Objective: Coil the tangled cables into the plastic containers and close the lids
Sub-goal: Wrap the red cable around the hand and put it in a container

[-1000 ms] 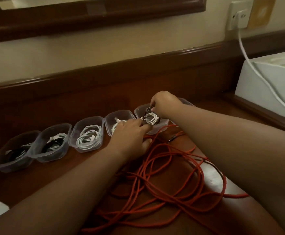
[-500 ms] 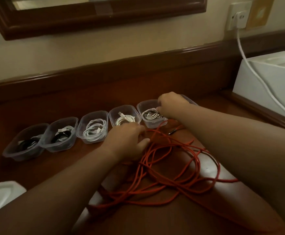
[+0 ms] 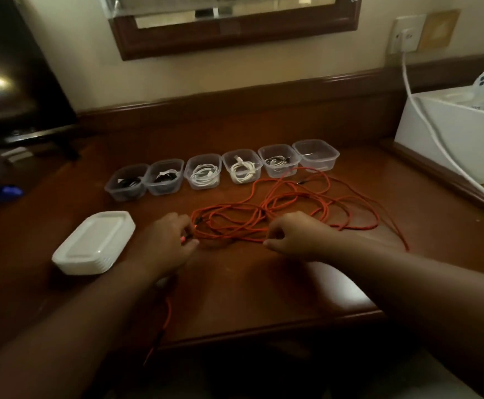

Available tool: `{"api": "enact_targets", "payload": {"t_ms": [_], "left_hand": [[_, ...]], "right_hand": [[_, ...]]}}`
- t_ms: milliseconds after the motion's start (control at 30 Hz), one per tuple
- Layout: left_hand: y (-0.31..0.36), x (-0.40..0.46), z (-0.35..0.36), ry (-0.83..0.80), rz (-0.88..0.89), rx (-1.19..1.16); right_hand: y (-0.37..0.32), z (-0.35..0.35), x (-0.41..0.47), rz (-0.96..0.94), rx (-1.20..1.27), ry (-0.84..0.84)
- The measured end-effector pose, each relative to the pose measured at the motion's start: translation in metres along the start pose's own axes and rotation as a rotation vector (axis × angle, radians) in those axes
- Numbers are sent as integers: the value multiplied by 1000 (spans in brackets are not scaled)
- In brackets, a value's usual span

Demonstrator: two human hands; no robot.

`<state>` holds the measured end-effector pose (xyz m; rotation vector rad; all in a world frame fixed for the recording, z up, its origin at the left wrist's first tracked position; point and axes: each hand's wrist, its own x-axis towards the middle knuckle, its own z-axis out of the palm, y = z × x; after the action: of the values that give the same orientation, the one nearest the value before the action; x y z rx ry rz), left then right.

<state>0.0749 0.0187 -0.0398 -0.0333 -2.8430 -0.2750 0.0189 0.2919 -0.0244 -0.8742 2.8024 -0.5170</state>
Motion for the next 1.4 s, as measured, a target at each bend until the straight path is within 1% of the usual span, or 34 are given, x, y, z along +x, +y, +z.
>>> {"api": "enact_targets", "payload": {"t_ms": [33,100,167,233,300,367,433,500,567,633,733,800,867,933,1000,1067,1133,1167,1233,1267,1300,1333,1400], "left_hand": [[-6,-7,-2,-20,-76,29],[-17,-17,-3,-128,-238,117],[-27,-26,-1,-203,-338,153],[-34,-33,2,-197,-361,101],[-36,-39,2,-156,-368,46],[-37,-43,0,-91,-356,44],[-40,-46,0,-22,-357,91],[-45,-49,1,-57,-413,157],[-50,-50,1,-114,-458,184],[-52,-49,0,-115,-447,161],[-53,-45,-4,-110,-447,34],[-48,-45,-9,-97,-539,-138],[-40,-44,-12,-29,-692,-455],[-31,-39,-15,50,-836,-877],[-19,-36,-20,127,-889,-1235],[-4,-35,-25,209,-861,-1425],[14,-35,-29,250,-796,-1520],[21,-35,-29,254,-770,-1559],[34,-34,-29,247,-749,-1626],[39,-34,-29,237,-733,-1636],[41,-33,-29,227,-709,-1602],[43,-33,-29,211,-680,-1520],[37,-31,-25,160,-618,-1202]], "right_hand": [[-7,6,-5,-8,-7,-21],[-21,16,-11,-20,-39,-58],[-30,22,-14,-35,-83,-91],[-36,27,-16,-29,-119,-120],[-38,31,-17,-3,-132,-134],[-38,36,-19,18,-126,-125],[-35,42,-21,41,-79,-97],[-33,48,-26,60,-17,-52],[-32,55,-31,51,-10,16],[-32,63,-35,17,-43,113],[-33,71,-41,-15,-62,215],[-34,72,-42,-22,-53,235],[-34,71,-42,-20,-49,228],[-33,70,-42,10,-27,183],[-33,66,-41,64,33,135],[-38,57,-39,122,214,61],[-53,49,-38,127,454,-46],[-63,47,-38,111,523,-91],[-80,49,-37,55,523,-125],[-87,52,-37,26,496,-101],[-93,54,-36,2,497,-42],[-98,55,-36,-11,552,35],[-103,52,-39,-10,714,187]]}}
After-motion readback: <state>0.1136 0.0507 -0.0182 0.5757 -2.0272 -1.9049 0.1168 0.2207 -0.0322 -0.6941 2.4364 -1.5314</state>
